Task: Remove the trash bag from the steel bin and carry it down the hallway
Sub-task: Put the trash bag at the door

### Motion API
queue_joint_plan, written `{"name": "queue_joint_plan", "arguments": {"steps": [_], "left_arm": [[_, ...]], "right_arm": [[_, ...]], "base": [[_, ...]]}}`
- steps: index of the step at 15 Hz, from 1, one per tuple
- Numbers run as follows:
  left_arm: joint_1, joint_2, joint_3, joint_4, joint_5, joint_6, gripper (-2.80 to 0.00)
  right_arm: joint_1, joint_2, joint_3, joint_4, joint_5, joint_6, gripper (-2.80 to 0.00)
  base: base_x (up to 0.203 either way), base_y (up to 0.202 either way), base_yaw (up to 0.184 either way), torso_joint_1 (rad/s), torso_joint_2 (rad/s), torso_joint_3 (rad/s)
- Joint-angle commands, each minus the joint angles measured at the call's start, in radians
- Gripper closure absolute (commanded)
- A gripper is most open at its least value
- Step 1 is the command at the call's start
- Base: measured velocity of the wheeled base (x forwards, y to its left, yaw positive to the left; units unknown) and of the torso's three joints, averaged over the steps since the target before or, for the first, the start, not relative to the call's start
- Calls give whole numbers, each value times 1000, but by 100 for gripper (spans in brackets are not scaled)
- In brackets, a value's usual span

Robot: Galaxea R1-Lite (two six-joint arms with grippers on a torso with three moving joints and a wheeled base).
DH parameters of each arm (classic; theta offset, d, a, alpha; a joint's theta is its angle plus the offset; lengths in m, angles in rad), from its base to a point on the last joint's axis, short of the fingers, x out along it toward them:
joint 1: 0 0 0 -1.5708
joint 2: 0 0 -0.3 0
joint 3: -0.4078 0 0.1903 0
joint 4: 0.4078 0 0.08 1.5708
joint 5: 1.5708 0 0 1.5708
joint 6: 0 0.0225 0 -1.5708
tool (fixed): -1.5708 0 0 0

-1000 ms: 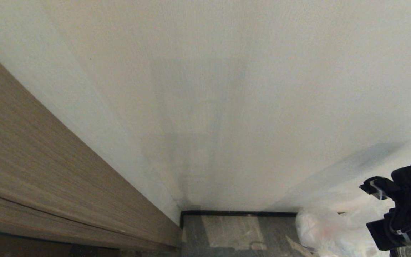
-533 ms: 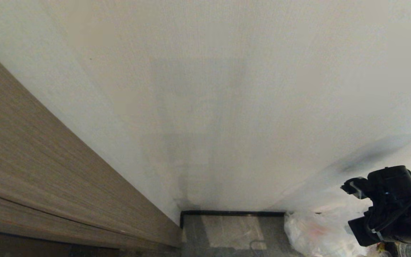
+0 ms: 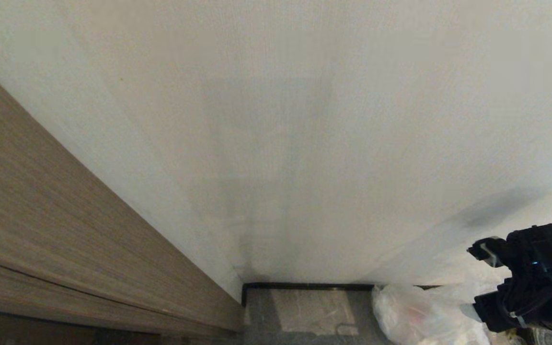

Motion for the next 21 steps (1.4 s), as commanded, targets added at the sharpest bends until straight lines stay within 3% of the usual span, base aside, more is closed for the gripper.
{"name": "queue_joint_plan", "arguments": {"steps": [1, 4, 7, 11, 12, 13, 21], "left_arm": [[0, 0, 3, 0, 0, -1, 0], [0, 0, 2, 0, 1, 0, 0], [0, 0, 2, 0, 1, -1, 0], [0, 0, 3, 0, -1, -1, 0], [0, 0, 2, 0, 1, 0, 0], [0, 0, 2, 0, 1, 0, 0], [0, 0, 3, 0, 1, 0, 0]], "right_arm": [[0, -101, 9, 0, 2, -1, -280], [-4, -259, 19, 56, 4, 19, -280], [-6, -348, 12, 194, -3, 67, -280], [-6, -423, -5, 219, -2, 74, -280], [-6, -467, -9, 227, -2, 88, -119], [-7, -513, -12, 241, -3, 112, 0], [-26, -1011, 32, 492, -6, 148, 0]], "base": [[0, 0, 0, 0, 0, 0], [0, 0, 0, 0, 0, 0], [0, 0, 0, 0, 0, 0], [0, 0, 0, 0, 0, 0], [0, 0, 0, 0, 0, 0], [0, 0, 0, 0, 0, 0], [0, 0, 0, 0, 0, 0]]}}
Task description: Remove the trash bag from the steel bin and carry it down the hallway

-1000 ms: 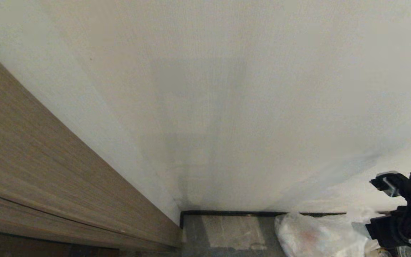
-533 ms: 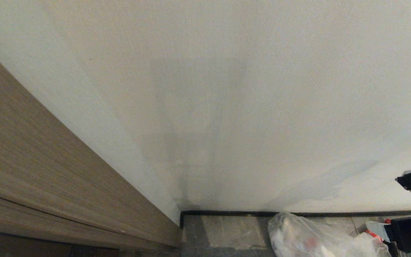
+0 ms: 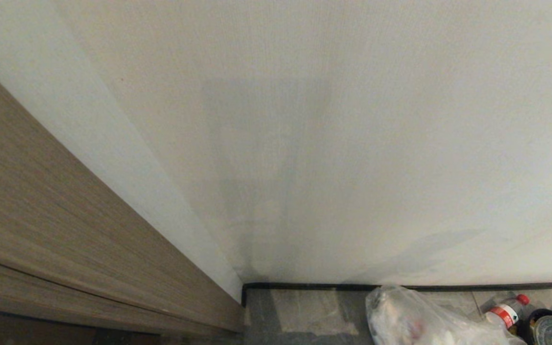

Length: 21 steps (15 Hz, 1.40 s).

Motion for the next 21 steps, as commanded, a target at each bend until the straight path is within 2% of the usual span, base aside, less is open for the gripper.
{"name": "queue_joint_plan", "arguments": {"steps": [1, 5, 8, 10, 14, 17, 19, 20, 21], "left_arm": [[0, 0, 2, 0, 1, -1, 0], [0, 0, 2, 0, 1, 0, 0], [0, 0, 2, 0, 1, -1, 0], [0, 0, 2, 0, 1, 0, 0], [0, 0, 2, 0, 1, 0, 0], [0, 0, 2, 0, 1, 0, 0], [0, 0, 2, 0, 1, 0, 0], [0, 0, 3, 0, 1, 0, 0], [0, 0, 2, 0, 1, 0, 0]], "right_arm": [[-22, -260, 50, 59, -2, 3, 0], [-89, -503, 202, 76, 47, 6, 0], [-82, -667, 252, 57, 137, 1, 0], [-78, -781, 275, 38, 164, 3, 0], [-74, -789, 314, -44, 187, -34, 0], [-74, -789, 332, -97, 187, 6, 0], [-74, -789, 379, -242, 191, -4, 0], [-74, -789, 382, -254, 196, -22, 0], [-74, -789, 383, -211, 197, -29, 0]], "base": [[0, 0, 0, 0, 0, 0], [0, 0, 0, 0, 0, 0], [0, 0, 0, 0, 0, 0], [0, 0, 0, 0, 0, 0], [0, 0, 0, 0, 0, 0], [0, 0, 0, 0, 0, 0], [0, 0, 0, 0, 0, 0], [0, 0, 0, 0, 0, 0], [0, 0, 0, 0, 0, 0]]}}
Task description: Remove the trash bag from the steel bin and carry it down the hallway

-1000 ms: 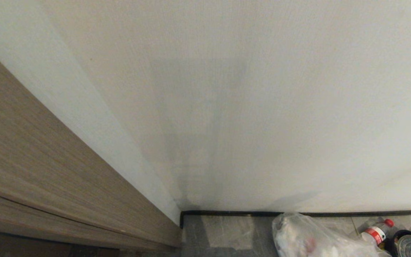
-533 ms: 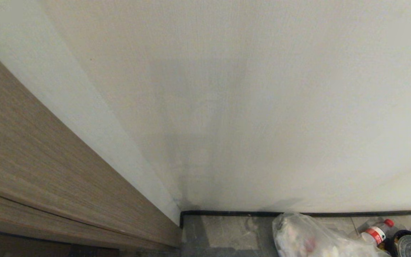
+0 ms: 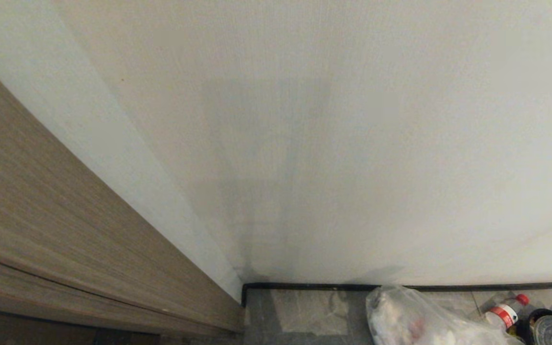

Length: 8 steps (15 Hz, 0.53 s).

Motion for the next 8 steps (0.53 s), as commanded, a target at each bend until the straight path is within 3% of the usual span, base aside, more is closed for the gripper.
{"name": "queue_joint_plan", "arguments": {"steps": [1, 8], "left_arm": [[0, 0, 2, 0, 1, 0, 0], [0, 0, 3, 0, 1, 0, 0]], "right_arm": [[0, 2, 10, 33, -4, 9, 0], [-1, 1, 9, 29, -7, 48, 0]], "base": [[0, 0, 0, 0, 0, 0], [0, 0, 0, 0, 0, 0]]}}
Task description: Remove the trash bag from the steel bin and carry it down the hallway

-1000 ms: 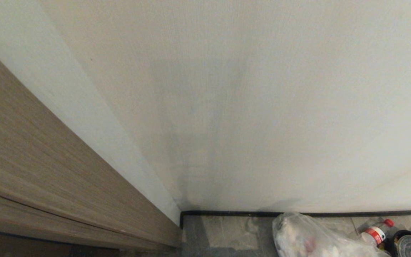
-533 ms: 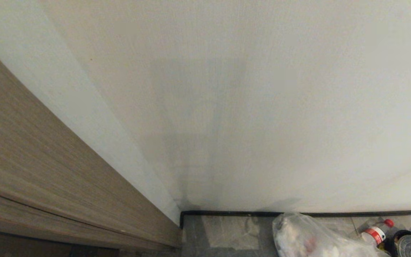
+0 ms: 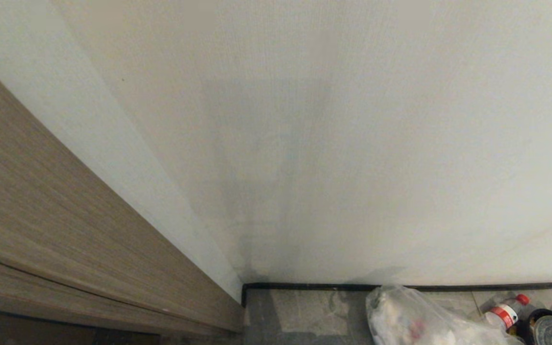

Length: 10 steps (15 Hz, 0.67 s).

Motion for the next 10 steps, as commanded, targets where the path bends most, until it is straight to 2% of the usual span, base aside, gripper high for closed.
{"name": "queue_joint_plan", "arguments": {"steps": [1, 10], "left_arm": [[0, 0, 3, 0, 0, 0, 0], [0, 0, 2, 0, 0, -2, 0]], "right_arm": [[0, 1, 2, 1, 0, 1, 0], [0, 1, 2, 1, 0, 1, 0]], "base": [[0, 0, 0, 0, 0, 0], [0, 0, 0, 0, 0, 0]]}}
